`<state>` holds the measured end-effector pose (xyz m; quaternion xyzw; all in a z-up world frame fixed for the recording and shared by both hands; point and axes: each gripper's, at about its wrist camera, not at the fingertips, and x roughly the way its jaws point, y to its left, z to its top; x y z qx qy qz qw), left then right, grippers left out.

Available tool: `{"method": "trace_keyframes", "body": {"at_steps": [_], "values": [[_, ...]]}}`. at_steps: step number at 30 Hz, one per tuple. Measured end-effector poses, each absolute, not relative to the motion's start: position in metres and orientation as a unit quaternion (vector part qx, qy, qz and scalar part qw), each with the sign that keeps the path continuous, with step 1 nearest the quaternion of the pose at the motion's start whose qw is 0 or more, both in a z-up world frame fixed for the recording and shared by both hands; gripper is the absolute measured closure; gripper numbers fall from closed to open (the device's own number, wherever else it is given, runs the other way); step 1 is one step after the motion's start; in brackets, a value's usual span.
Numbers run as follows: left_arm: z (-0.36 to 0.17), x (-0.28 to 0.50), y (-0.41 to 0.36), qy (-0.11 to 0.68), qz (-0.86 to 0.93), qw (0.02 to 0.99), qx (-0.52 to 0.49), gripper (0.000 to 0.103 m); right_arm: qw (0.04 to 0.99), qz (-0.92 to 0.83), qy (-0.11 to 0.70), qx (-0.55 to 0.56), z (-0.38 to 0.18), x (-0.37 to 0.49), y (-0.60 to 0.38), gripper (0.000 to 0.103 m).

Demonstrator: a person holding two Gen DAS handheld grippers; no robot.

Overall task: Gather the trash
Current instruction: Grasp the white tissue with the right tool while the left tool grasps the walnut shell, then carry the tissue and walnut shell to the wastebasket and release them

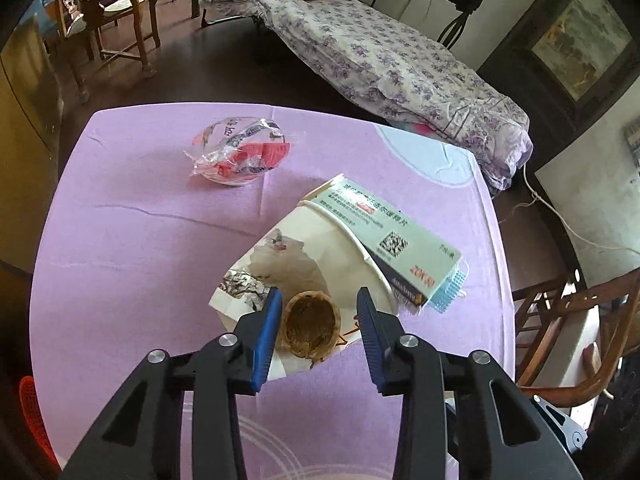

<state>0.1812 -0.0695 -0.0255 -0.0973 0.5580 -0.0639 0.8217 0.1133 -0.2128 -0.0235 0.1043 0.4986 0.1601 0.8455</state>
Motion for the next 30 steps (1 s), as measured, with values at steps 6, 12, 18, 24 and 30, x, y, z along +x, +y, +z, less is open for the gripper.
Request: {"method": "trace_keyframes", "body": {"at_steps": [6, 12, 18, 24, 30], "values": [[-0.025, 0.172, -0.078, 0.564, -0.069, 0.82, -0.065, 0.064, 0.846, 0.16, 0.499, 0.104, -0.024, 0.113, -0.212, 0.073], [-0.026, 0.155, -0.08, 0.567, -0.092, 0.817, -0.049, 0.074, 0.846, 0.155, 0.499, 0.104, -0.023, 0.113, -0.213, 0.073], [-0.013, 0.133, -0.07, 0.552, -0.099, 0.826, -0.059, 0.074, 0.847, 0.15, 0.501, 0.1, -0.023, 0.112, -0.217, 0.072], [-0.019, 0.099, -0.053, 0.554, -0.083, 0.827, -0.046, 0.074, 0.845, 0.16, 0.503, 0.085, -0.024, 0.108, -0.208, 0.072], [-0.032, 0.077, -0.026, 0.561, -0.059, 0.824, -0.055, 0.074, 0.842, 0.175, 0.507, 0.064, -0.027, 0.102, -0.194, 0.072]]}}
